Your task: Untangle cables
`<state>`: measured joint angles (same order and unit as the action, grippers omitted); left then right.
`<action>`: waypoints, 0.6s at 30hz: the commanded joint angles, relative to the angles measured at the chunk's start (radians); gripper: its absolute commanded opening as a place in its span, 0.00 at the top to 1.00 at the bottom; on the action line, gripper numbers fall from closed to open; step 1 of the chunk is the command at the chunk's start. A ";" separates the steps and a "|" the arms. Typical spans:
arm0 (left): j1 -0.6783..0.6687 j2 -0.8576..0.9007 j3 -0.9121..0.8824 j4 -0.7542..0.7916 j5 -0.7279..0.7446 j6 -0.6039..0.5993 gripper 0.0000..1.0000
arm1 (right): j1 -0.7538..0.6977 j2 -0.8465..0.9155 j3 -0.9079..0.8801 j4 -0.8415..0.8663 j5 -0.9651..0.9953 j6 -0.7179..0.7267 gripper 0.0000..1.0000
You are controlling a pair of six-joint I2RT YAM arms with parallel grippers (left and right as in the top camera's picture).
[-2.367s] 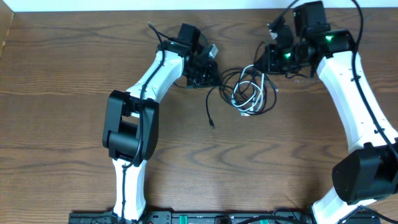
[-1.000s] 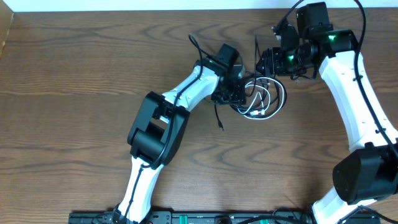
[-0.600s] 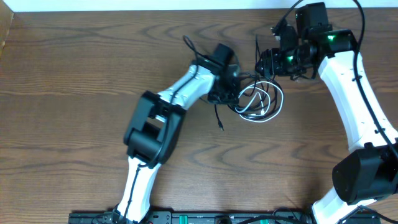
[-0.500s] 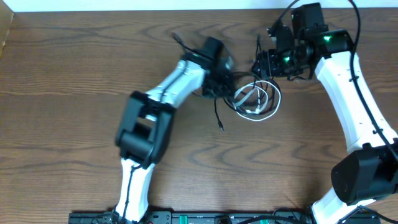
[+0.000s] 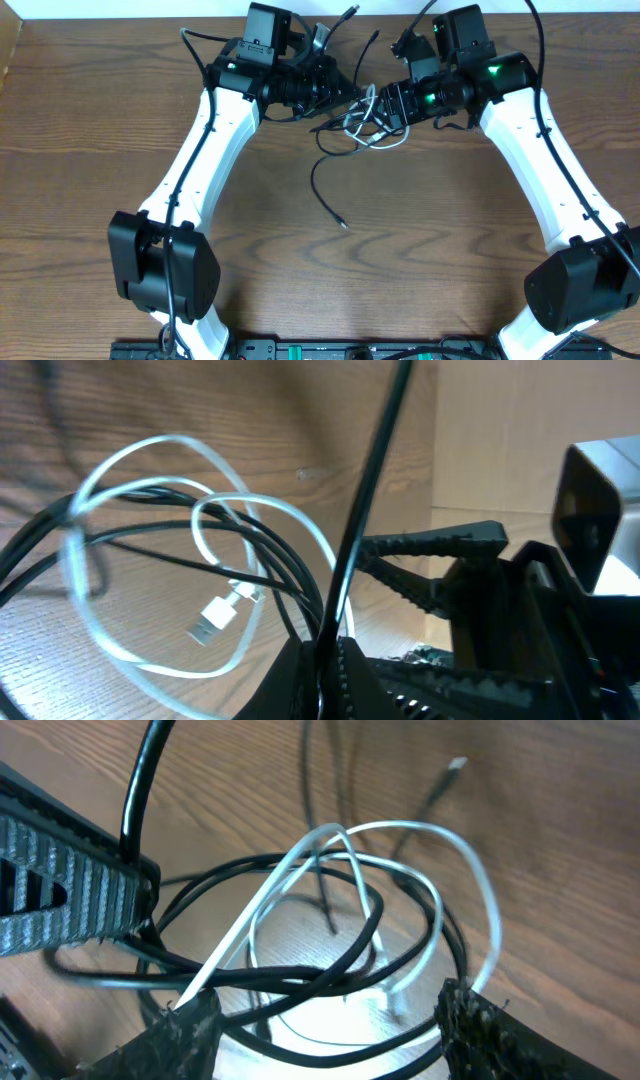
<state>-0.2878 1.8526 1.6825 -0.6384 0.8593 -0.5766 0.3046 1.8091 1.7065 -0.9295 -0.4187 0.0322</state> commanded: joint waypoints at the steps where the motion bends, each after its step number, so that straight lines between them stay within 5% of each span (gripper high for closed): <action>1: 0.008 -0.035 0.019 0.008 0.038 -0.031 0.93 | 0.008 -0.007 -0.002 0.019 -0.070 -0.030 0.32; 10: 0.008 -0.035 0.019 0.006 -0.133 -0.032 0.94 | 0.010 -0.007 -0.002 0.013 -0.068 0.074 0.43; 18: 0.007 -0.035 0.019 0.004 -0.224 -0.117 0.93 | 0.023 -0.007 -0.002 0.037 -0.028 0.169 0.43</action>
<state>-0.2825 1.8477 1.6825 -0.6353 0.6792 -0.6586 0.3099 1.8091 1.7065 -0.9024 -0.4484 0.1589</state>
